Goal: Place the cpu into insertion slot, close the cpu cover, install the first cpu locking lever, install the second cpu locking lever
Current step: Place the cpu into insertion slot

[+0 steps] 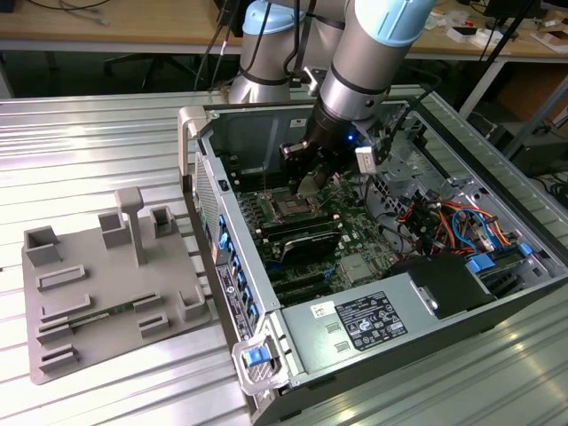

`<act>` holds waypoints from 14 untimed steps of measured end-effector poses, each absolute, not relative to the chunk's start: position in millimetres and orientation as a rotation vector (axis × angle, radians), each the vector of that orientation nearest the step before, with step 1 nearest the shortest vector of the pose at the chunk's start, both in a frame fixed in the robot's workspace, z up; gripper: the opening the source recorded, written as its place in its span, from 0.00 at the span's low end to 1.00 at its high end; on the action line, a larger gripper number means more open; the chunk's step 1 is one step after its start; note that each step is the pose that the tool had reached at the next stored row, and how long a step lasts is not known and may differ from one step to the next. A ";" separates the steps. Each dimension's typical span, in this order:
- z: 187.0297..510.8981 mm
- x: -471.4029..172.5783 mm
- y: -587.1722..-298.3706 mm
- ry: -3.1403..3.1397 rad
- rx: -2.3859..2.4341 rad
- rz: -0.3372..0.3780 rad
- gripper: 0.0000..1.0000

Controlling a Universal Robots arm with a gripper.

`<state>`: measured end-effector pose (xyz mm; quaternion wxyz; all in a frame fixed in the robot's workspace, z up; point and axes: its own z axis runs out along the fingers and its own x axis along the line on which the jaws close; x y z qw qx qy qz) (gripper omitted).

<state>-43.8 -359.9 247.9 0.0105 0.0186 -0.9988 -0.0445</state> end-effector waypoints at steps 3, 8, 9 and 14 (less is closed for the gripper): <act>247.4 -43.8 -359.9 -3.117 0.058 -0.139 0.55; 246.6 -43.8 -359.9 -3.117 0.058 -0.139 0.55; 246.4 -43.8 -359.9 -3.117 0.058 -0.139 0.55; 245.2 -43.8 -359.9 -3.117 0.058 -0.139 0.55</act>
